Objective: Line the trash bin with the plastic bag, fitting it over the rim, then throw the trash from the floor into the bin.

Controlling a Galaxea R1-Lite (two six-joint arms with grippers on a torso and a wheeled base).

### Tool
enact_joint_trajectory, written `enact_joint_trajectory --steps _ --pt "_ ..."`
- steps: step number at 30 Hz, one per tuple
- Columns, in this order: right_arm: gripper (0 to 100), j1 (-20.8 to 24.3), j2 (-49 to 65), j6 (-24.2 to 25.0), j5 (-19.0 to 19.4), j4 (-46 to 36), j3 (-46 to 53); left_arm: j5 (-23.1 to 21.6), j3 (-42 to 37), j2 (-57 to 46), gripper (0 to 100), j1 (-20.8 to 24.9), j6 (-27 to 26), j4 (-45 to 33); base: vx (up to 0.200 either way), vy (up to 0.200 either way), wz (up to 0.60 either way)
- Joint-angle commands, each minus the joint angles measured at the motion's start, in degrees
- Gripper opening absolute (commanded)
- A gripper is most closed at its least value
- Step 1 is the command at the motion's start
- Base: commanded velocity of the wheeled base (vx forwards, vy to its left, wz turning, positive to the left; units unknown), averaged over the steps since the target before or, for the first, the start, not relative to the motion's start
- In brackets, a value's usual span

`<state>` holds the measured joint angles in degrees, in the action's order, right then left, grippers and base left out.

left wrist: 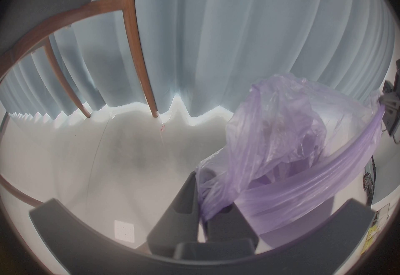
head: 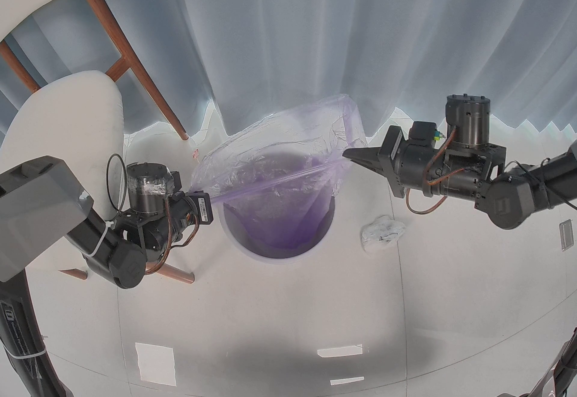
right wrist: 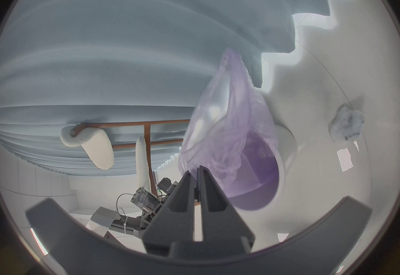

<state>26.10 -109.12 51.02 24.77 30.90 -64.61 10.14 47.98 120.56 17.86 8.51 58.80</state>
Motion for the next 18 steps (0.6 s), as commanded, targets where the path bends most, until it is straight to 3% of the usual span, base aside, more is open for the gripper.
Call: enact_joint_trajectory --steps 1,7,18 --pt "0 -0.08 -11.03 -0.04 -0.07 -3.04 -12.03 0.05 7.3 0.11 0 -3.09 0.19 -9.49 0.0 0.0 0.0" --pt "0 -0.17 -15.86 0.05 -1.48 -11.3 -20.64 0.05 8.8 1.08 0 -3.8 0.19 -14.94 0.0 0.0 0.0" --pt "0 -1.14 -11.91 -0.39 -1.48 -16.93 -10.89 -0.12 4.31 2.04 0 -1.95 -0.07 -16.87 0.0 0.0 0.0"
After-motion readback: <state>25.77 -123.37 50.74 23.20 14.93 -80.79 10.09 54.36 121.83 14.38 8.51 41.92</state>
